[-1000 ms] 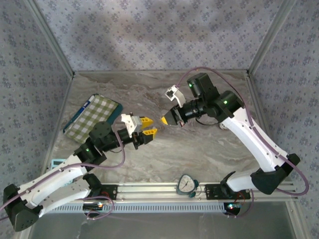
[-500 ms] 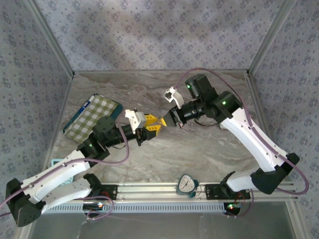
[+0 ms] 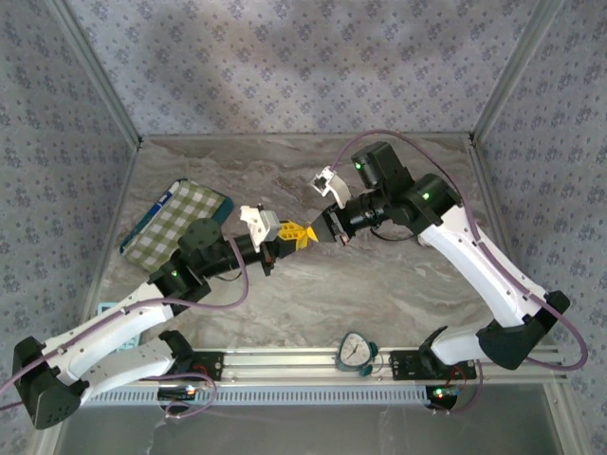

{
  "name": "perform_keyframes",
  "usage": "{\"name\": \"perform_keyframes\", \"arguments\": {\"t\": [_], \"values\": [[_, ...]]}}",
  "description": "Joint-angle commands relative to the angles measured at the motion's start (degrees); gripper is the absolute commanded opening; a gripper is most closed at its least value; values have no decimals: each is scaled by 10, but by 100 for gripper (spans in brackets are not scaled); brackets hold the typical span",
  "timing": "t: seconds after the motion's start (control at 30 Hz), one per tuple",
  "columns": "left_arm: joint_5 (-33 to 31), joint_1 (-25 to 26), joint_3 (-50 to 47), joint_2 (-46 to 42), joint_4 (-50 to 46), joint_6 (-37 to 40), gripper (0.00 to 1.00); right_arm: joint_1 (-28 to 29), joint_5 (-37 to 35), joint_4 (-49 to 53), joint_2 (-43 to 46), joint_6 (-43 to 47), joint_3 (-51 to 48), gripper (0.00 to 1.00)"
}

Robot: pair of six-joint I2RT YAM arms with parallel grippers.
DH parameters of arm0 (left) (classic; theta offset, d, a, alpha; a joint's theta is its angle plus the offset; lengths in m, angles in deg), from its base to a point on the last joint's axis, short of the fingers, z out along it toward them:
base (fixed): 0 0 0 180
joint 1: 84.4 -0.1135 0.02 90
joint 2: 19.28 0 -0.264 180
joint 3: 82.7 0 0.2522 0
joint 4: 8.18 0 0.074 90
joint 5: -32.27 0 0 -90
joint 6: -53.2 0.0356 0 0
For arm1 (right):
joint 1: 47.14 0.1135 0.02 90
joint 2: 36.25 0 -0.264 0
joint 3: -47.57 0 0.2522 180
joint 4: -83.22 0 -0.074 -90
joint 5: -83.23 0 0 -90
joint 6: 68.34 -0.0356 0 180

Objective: Remove the keys from the keyring

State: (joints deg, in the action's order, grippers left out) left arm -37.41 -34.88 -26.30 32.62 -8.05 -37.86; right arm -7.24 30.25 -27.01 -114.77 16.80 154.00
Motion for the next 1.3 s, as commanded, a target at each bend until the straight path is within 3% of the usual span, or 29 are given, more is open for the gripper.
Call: {"name": "perform_keyframes", "arguments": {"t": [0.0, 0.3, 0.53, 0.6, 0.7, 1.1, 1.27], "values": [[15, 4, 10, -10, 21, 5, 0, -4, 15, -4, 7, 3, 3, 0], [25, 5, -4, -44, 52, -5, 0, -34, 52, -71, 17, -42, -57, 0], [11, 6, -35, -71, 25, -17, 0, -35, 39, -58, 18, -30, -25, 0], [-9, 5, -53, -84, 15, -26, 15, -34, 35, -44, 17, -19, -12, 0], [-26, 5, -73, -102, 13, -28, 26, -30, 32, -26, 13, -7, -1, 0], [-2, 5, -31, -61, 22, -14, 44, -13, 23, -15, 13, 3, 2, 0], [9, 6, -14, -40, 37, -12, 45, -7, 21, -12, 13, 5, 1, 0]]}}
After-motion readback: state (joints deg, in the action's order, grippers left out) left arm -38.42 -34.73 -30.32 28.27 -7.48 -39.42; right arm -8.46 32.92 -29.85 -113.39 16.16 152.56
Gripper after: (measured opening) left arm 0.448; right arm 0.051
